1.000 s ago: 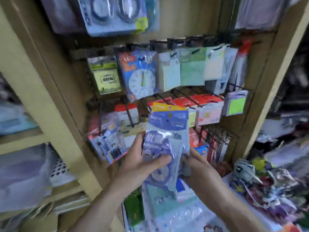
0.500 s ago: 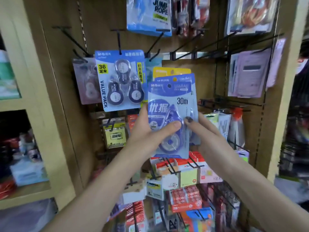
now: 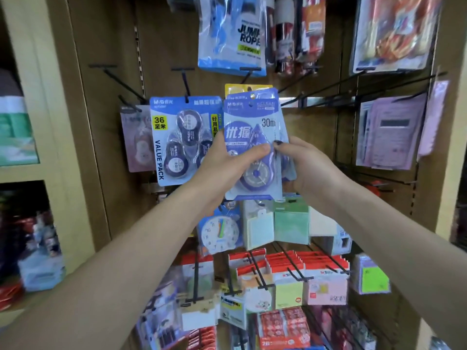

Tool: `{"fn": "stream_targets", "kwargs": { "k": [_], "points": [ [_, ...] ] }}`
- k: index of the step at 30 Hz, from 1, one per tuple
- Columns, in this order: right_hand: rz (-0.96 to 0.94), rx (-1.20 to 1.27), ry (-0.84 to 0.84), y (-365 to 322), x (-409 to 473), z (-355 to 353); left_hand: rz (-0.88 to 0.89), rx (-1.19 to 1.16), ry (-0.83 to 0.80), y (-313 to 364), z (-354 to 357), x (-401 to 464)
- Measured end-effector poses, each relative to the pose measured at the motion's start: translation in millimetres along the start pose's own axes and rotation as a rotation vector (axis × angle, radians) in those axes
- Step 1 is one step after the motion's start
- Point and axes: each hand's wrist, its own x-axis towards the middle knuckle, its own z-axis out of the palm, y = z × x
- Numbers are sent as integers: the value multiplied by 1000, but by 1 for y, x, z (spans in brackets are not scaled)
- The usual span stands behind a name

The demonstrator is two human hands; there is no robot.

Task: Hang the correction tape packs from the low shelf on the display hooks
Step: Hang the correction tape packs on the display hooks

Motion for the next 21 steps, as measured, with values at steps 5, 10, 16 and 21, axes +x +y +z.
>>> {"fn": "stream_targets", "kwargs": {
  "k": [5, 10, 16, 21],
  "points": [
    [50, -7, 13, 3, 14, -2, -55, -24, 4, -2, 1, 6],
    [103, 0, 29, 7, 23, -2, -94, -27, 27, -9, 2, 14],
    [123, 44, -13, 7, 36, -1, -127, 102, 119, -12, 10, 23],
    [153, 82, -51, 6, 45, 0, -234, 110, 131, -15, 13, 35]
  ]
}}
